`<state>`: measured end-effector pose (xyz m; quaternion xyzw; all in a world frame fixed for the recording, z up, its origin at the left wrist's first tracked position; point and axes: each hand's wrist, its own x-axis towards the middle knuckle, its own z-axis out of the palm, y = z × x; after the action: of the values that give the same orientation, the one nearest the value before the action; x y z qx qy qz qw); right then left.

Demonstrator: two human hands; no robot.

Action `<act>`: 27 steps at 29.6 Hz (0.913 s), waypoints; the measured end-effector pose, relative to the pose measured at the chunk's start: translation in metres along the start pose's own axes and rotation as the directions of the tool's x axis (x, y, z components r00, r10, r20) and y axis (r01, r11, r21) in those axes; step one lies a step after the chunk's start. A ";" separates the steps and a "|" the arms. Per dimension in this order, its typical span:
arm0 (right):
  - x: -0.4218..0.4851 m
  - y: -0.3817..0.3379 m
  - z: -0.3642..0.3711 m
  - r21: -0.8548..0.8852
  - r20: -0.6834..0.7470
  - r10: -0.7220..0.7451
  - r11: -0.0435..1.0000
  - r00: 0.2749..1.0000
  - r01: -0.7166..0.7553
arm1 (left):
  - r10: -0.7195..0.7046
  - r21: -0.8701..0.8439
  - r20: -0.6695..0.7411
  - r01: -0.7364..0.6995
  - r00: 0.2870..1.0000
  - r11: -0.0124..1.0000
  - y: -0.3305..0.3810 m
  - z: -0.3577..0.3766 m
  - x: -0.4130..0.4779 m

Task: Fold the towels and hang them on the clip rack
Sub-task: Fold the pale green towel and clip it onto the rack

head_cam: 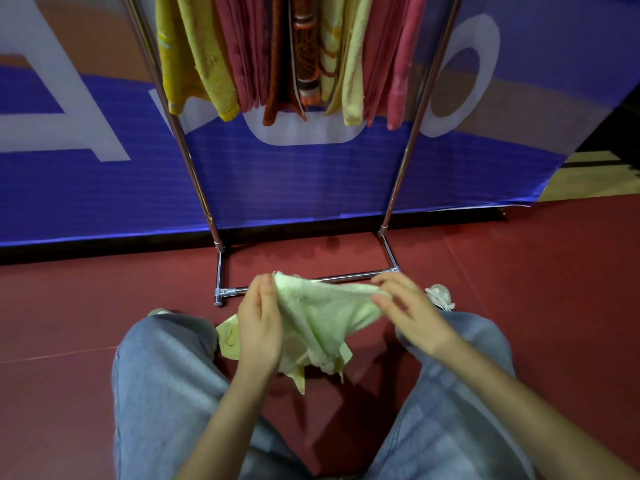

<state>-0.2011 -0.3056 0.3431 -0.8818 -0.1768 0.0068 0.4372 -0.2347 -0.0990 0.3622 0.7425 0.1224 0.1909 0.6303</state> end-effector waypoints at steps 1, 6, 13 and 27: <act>0.009 -0.013 -0.012 0.018 -0.055 -0.058 0.998 0.997 0.059 | -0.023 -0.035 -0.021 0.022 1.000 0.999 0.005 0.003 0.006; 0.057 -0.096 -0.085 -0.069 -0.225 -0.338 0.941 0.914 0.331 | 0.002 -0.217 -0.115 -0.027 0.993 0.976 0.074 0.021 0.055; 0.074 -0.145 -0.148 -0.308 -0.045 -0.429 0.865 0.902 0.396 | 0.279 -0.310 -0.077 -0.289 0.957 0.906 0.159 -0.002 0.088; 0.066 -0.120 -0.134 -0.048 -0.194 -0.254 0.967 0.947 0.250 | 0.363 0.021 0.026 -0.364 0.931 0.931 0.114 -0.010 0.080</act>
<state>-0.1531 -0.3212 0.5280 -0.8532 -0.2434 -0.1392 0.4398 -0.1746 -0.0762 0.4859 0.7624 -0.0216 0.2945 0.5759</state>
